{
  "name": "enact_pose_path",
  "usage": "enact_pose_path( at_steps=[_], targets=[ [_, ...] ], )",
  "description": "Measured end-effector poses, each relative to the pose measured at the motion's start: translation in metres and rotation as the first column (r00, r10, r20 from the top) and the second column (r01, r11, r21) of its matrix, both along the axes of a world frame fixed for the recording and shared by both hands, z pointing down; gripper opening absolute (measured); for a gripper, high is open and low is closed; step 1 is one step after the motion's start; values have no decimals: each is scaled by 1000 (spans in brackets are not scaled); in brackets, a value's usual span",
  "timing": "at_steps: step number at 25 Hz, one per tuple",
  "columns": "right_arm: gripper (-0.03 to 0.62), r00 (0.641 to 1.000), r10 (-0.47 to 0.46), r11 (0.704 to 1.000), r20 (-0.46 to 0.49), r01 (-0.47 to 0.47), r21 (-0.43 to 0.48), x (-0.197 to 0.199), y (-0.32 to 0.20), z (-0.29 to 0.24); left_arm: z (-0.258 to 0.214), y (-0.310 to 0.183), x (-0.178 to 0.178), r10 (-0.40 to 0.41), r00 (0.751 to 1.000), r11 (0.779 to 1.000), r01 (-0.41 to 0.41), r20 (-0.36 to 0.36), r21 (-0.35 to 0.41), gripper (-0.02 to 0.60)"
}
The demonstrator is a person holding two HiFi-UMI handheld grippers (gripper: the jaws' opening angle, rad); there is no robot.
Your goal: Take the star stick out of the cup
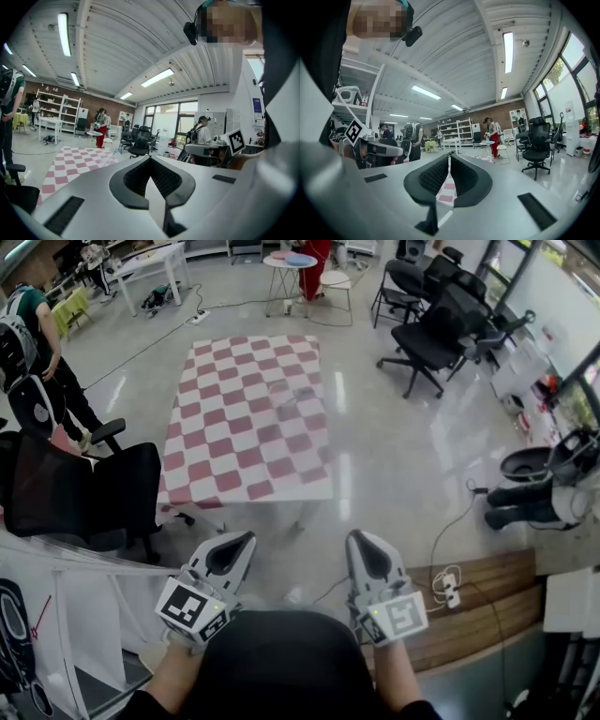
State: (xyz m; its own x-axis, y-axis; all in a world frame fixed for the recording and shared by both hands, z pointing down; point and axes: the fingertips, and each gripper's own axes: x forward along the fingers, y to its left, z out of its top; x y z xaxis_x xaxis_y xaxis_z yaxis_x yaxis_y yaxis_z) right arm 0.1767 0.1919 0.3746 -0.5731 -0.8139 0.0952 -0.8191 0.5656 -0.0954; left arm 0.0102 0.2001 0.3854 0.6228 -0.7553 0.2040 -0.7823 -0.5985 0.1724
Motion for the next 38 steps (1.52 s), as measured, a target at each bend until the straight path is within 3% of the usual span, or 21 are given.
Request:
enact_pose_path(
  at_steps=[12,23,38],
  targets=[
    [28,999,-23,1000,48,23,-5,23,-22,10,7,-17,24,-23,1000,999,24,13,-23,40],
    [28,1000,-8,999,-7,8,-43,11,-80,21,20,-85,20,10,1000,999,-11,-20,-36,40],
    [29,995,92,991,-47,-97,-96,-37,-222,32,24,-225,-44,94,995,994,-95,-17,-57,40]
  ],
)
